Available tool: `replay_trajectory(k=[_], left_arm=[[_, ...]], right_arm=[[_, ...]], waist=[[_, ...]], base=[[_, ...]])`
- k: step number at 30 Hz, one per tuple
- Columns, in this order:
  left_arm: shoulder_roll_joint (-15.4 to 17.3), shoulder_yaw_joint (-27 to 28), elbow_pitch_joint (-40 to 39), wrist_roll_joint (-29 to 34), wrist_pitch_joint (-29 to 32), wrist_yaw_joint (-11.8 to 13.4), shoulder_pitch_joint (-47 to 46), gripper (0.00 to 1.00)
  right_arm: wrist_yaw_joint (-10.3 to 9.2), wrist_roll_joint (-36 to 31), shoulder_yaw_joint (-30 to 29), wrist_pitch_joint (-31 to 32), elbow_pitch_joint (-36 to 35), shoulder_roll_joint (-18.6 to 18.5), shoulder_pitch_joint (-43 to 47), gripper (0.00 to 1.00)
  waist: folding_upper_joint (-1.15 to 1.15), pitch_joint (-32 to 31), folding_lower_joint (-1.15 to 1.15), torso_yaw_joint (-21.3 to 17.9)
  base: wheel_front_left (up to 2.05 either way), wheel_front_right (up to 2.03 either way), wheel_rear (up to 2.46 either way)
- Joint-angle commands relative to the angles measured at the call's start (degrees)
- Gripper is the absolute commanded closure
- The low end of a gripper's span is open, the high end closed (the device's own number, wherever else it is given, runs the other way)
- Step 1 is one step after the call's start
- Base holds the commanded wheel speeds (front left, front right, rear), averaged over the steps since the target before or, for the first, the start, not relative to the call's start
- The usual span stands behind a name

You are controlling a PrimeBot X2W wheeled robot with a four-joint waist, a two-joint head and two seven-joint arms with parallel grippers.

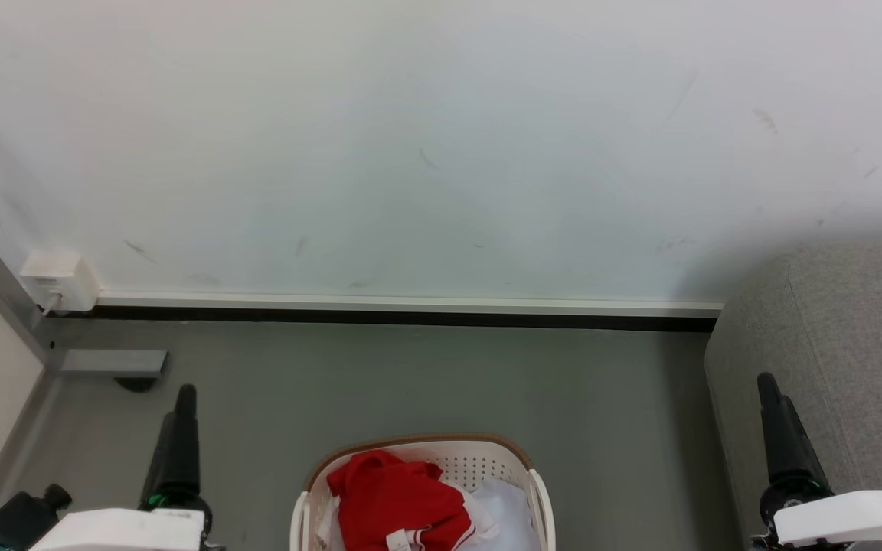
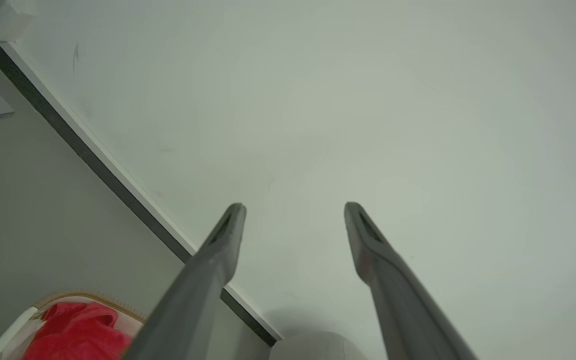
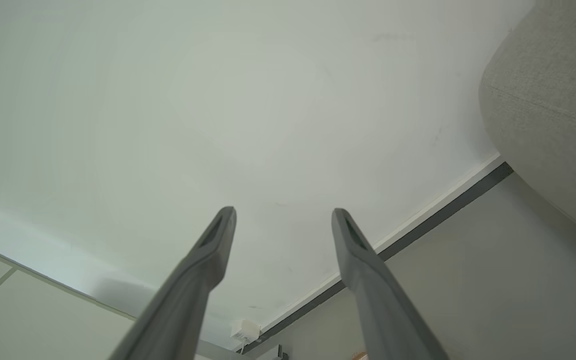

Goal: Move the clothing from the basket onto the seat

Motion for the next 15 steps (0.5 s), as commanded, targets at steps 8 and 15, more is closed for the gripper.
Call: replay_trajectory(k=[8, 15], left_arm=[[0.7, -1.5, -1.8, 14.4, -2.2, 1.4, 0.3, 0.00], [0.8, -2.4, -2.1, 21.5, -3.5, 2.8, 0.5, 0.00]], right_arm=[[-0.04, -11.5, 2.2, -2.0, -1.0, -1.3, -1.5, 0.00], [-0.05, -18.3, 2.6, -3.3, -0.4, -0.9, -1.6, 0.00]], waist=[[0.00, -0.1, 0.00, 0.1], [0.00, -0.2, 0.00, 0.1]], base=[[0.00, 0.00, 0.00], [0.00, 0.00, 0.00]])
